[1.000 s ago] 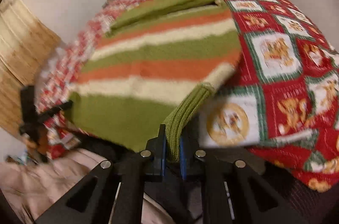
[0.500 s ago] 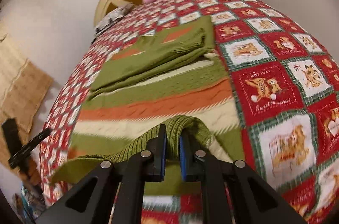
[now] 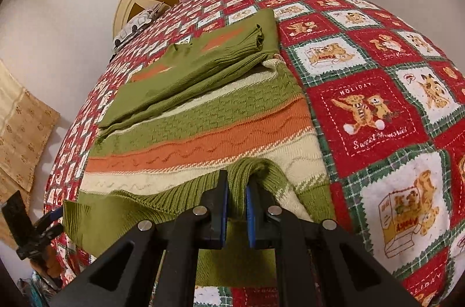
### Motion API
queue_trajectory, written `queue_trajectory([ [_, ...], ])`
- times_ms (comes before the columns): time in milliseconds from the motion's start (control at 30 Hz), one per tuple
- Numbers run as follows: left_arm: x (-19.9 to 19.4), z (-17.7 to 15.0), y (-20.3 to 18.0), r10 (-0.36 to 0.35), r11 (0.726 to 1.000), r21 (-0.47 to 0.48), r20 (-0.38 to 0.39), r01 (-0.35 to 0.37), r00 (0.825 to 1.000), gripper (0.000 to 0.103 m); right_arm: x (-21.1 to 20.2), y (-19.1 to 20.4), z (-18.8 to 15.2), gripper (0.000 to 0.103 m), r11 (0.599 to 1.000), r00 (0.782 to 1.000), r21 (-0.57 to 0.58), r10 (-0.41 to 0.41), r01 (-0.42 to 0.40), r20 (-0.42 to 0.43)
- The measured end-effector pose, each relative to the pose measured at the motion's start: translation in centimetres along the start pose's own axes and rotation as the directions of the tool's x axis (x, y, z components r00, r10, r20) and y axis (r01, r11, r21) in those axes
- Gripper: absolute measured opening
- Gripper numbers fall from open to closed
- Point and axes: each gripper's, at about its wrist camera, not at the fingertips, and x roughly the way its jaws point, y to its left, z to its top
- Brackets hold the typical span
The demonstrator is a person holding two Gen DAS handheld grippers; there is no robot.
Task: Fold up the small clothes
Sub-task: 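Grasp the ribbed hem with the right gripper while the left gripper grasps it too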
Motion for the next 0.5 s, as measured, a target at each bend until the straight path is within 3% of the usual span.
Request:
queue_trajectory([
  [100, 1.3, -0.2, 0.0, -0.008, 0.999, -0.036, -0.009, 0.008, 1.000, 0.045, 0.1, 0.2, 0.0, 0.010, 1.000, 1.000, -0.008, -0.009, 0.009, 0.001],
  [167, 1.2, -0.4, -0.2, 0.023, 0.999, -0.036, 0.024, -0.022, 0.999, 0.014, 0.0, 0.4, 0.1, 0.011, 1.000, 1.000, -0.025, -0.007, 0.007, 0.000],
  [200, 1.4, -0.5, -0.2, 0.007, 0.999, -0.048, 0.016, -0.006, 1.000, 0.008, -0.2, 0.6, 0.2, 0.013, 0.999, 1.000, -0.033, 0.006, -0.006, 0.004],
  [267, 1.4, -0.7, -0.4, 0.010, 0.998, -0.058, 0.030, -0.008, 1.000, 0.008, -1.6, 0.4, 0.7, 0.017, 0.996, 0.996, -0.011, 0.083, -0.083, 0.037],
  [333, 1.4, -0.9, -0.6, 0.028, 0.998, -0.053, 0.039, -0.026, 0.999, 0.008, -4.4, -0.4, 1.3, 0.036, 0.982, 0.973, 0.035, 0.179, -0.186, 0.146],
  [367, 1.4, -1.0, -0.5, 0.027, 0.998, -0.058, 0.037, -0.025, 0.999, 0.008, -5.3, -0.5, 1.3, 0.059, 0.981, 0.966, 0.039, 0.182, -0.192, 0.184],
  [400, 1.4, -1.0, -0.4, 0.022, 0.998, -0.067, 0.036, -0.019, 0.999, 0.008, -6.5, -0.6, 1.4, 0.074, 0.982, 0.957, 0.037, 0.172, -0.185, 0.233],
  [433, 1.4, -1.0, -0.3, 0.016, 0.997, -0.074, 0.036, -0.013, 0.999, 0.008, -7.5, -0.6, 1.5, 0.075, 0.985, 0.951, 0.019, 0.160, -0.171, 0.266],
  [500, 1.6, -0.9, -0.1, 0.010, 0.997, -0.080, 0.034, -0.007, 0.999, 0.008, -8.1, -0.2, 1.7, 0.075, 0.991, 0.959, -0.041, 0.131, -0.124, 0.253],
])
